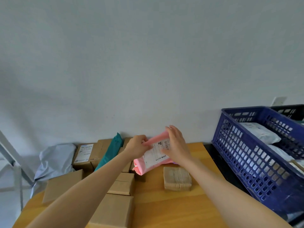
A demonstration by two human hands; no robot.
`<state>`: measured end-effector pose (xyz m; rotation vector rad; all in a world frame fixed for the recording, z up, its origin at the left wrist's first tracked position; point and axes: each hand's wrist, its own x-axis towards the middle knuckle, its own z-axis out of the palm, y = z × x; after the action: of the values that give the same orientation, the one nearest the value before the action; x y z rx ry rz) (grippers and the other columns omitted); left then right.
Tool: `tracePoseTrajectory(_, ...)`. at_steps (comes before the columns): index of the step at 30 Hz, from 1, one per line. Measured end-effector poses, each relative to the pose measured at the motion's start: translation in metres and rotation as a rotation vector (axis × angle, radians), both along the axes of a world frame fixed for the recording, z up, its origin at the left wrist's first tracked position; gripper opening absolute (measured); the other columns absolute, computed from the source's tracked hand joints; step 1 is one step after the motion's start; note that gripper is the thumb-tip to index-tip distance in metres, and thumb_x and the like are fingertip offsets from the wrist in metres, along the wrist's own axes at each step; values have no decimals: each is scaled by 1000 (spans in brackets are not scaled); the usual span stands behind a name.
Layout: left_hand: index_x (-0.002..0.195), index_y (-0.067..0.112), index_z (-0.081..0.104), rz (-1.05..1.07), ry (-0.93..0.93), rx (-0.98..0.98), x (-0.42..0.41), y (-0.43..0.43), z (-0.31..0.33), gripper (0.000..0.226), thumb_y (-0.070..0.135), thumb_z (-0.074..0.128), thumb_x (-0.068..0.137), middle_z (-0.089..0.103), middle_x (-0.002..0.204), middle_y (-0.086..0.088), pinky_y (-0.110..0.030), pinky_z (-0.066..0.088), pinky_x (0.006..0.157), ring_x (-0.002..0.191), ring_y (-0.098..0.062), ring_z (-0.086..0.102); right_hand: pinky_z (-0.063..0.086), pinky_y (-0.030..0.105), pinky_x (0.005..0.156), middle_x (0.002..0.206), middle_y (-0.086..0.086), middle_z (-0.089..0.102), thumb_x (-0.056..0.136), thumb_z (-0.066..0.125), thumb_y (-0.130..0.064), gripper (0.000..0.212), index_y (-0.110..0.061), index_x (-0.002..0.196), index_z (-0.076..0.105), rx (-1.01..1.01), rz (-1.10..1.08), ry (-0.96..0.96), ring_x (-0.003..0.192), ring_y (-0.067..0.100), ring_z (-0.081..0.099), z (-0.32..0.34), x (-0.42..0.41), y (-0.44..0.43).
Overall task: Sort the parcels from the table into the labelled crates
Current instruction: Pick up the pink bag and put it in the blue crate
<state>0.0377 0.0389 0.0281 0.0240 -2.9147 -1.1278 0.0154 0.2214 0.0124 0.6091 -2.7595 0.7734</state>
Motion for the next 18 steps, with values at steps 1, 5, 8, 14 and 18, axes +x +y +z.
tracePoseTrajectory(1,96,18,58,38,-11,73,2,-2,-1,9,25,62,92,61,78,4,-15,45,51,65,-9,60,22,40,117,158,5,11,79,77,-24,95,-15,151,15,-42,-52,-27,147,22,9,-2,2,-2)
tracePoseTrajectory(5,102,16,57,214,-68,357,9,-10,-1,15,24,63,91,66,92,-4,-28,57,66,81,-19,67,17,41,119,159,5,2,74,82,-25,110,-15,152,5,-345,-231,-219,147,22,2,-9,14,-5)
tracePoseTrajectory(8,103,14,59,285,-112,575,12,-14,-3,19,23,67,88,67,95,-6,-40,59,77,84,-22,67,26,26,110,154,8,24,75,82,-23,101,-8,150,16,-668,-270,-428,141,21,26,-11,23,-5)
tracePoseTrajectory(14,105,12,57,220,-223,736,20,-17,-8,29,15,74,82,69,101,-10,-46,60,76,89,-26,69,57,51,81,114,6,67,82,67,7,59,-18,131,45,-1149,-106,-769,97,29,69,-12,39,-1)
tracePoseTrajectory(18,112,12,54,113,-295,797,24,-18,-9,40,8,76,79,68,107,-11,-49,59,77,93,-29,69,54,54,87,122,6,65,81,65,13,64,-24,130,46,-1134,-97,-732,106,26,66,-11,42,4)
